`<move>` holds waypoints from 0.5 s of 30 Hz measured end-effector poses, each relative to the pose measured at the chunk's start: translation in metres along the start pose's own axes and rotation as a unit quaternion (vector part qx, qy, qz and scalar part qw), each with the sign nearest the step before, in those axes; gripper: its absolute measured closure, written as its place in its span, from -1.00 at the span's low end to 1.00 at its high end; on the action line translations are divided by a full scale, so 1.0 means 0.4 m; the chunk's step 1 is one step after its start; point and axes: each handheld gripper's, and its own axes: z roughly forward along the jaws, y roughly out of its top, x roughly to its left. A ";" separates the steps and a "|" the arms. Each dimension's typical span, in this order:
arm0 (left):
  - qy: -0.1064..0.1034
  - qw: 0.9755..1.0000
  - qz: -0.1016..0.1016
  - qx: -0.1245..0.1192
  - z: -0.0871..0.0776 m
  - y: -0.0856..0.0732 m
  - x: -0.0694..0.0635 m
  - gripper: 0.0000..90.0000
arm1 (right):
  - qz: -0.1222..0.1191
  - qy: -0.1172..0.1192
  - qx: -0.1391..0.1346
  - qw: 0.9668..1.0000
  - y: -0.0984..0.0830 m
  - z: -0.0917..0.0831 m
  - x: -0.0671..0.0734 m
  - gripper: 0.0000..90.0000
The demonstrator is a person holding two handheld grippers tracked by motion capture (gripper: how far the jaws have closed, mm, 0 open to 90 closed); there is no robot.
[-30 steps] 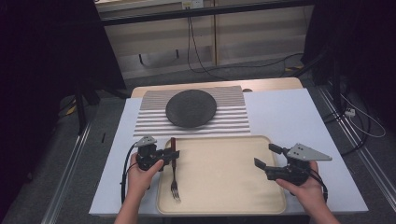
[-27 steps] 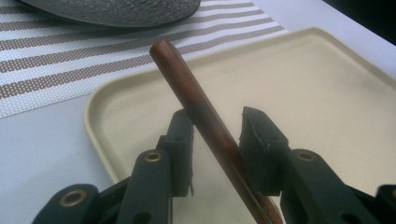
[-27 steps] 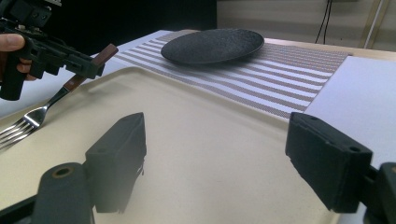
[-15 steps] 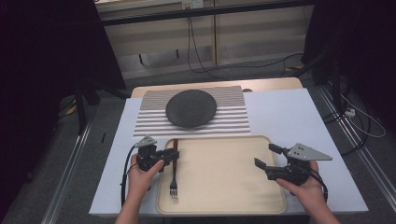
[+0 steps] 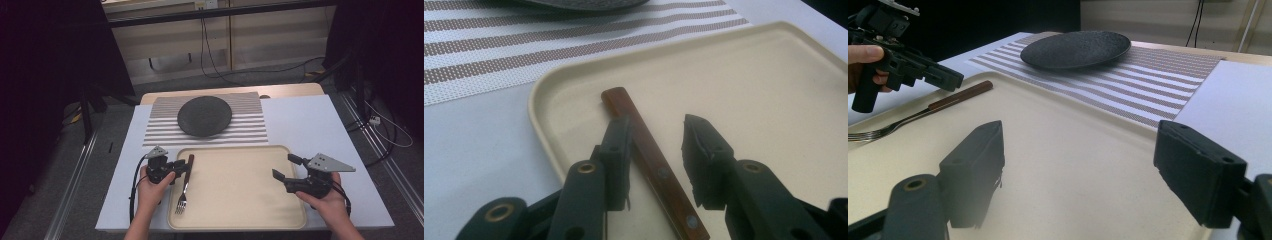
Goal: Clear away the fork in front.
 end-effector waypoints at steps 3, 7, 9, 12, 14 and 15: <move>0.000 1.000 0.002 -0.001 -0.002 0.000 -0.002 0.40 | -0.002 0.000 0.001 1.000 0.000 0.001 -0.001 -0.55; 0.001 1.000 0.001 -0.008 -0.008 0.002 -0.004 0.33 | 0.000 0.001 0.001 1.000 0.000 0.003 0.000 -0.55; 0.002 1.000 0.001 -0.010 -0.012 0.003 -0.005 0.27 | 0.000 0.001 0.001 1.000 0.000 0.003 -0.001 -0.55; 0.000 1.000 0.000 -0.015 -0.018 0.005 -0.007 0.18 | 0.001 0.000 0.002 1.000 -0.001 0.003 -0.002 -0.55; 0.000 1.000 -0.001 -0.018 -0.022 0.006 -0.007 0.10 | 0.000 0.001 0.002 1.000 -0.001 0.003 -0.002 -0.55; -0.002 1.000 0.000 -0.018 -0.025 0.007 -0.008 0.09 | 0.000 0.001 0.002 1.000 -0.001 0.003 -0.002 -0.55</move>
